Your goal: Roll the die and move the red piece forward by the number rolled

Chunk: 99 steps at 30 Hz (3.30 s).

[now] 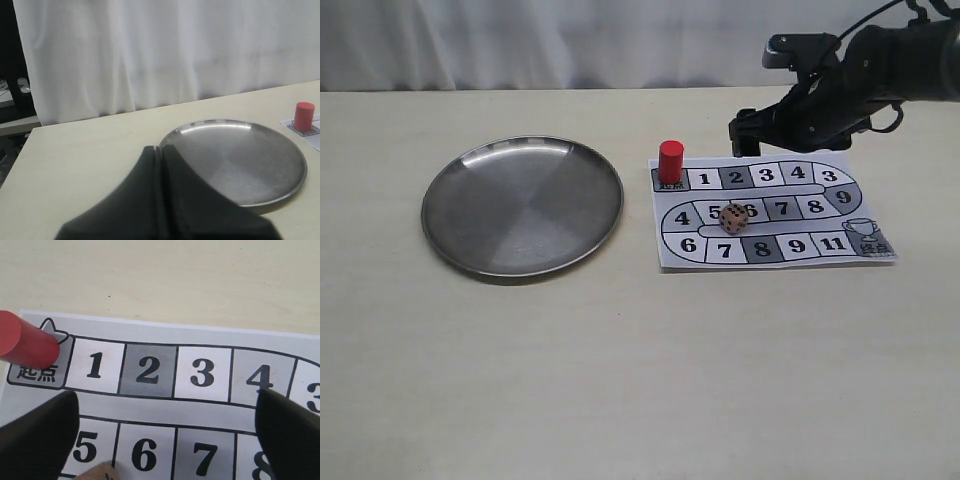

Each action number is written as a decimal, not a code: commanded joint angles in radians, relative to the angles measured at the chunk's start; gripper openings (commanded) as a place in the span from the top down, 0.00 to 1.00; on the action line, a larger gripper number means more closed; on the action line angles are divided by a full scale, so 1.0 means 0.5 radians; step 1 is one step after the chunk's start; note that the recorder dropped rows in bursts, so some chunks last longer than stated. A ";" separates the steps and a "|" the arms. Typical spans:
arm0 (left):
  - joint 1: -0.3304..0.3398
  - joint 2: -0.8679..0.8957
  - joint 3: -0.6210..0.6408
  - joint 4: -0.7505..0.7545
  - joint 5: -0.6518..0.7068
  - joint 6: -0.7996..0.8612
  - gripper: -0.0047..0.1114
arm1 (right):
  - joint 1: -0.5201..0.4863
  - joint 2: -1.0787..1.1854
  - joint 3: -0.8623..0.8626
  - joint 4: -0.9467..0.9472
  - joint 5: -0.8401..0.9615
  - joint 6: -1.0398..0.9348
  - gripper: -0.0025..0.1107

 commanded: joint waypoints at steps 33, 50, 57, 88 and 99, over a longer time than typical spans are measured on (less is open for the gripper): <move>-0.001 -0.002 0.003 -0.008 -0.017 -0.005 0.96 | -0.001 -0.314 0.607 0.798 0.059 -0.820 0.94; -0.001 -0.002 0.003 -0.008 -0.017 -0.005 0.96 | 0.163 -0.096 0.706 0.943 -0.342 -1.219 0.94; -0.001 -0.002 0.003 -0.008 -0.017 -0.005 0.96 | 0.158 -0.096 0.706 0.943 -0.337 -1.231 0.94; -0.001 -0.002 0.003 -0.008 -0.017 -0.005 0.96 | 0.170 -0.506 0.296 1.110 0.164 -1.084 0.77; -0.001 -0.002 0.003 -0.008 -0.017 -0.005 0.96 | 0.322 0.000 -0.166 0.874 0.023 -1.136 0.22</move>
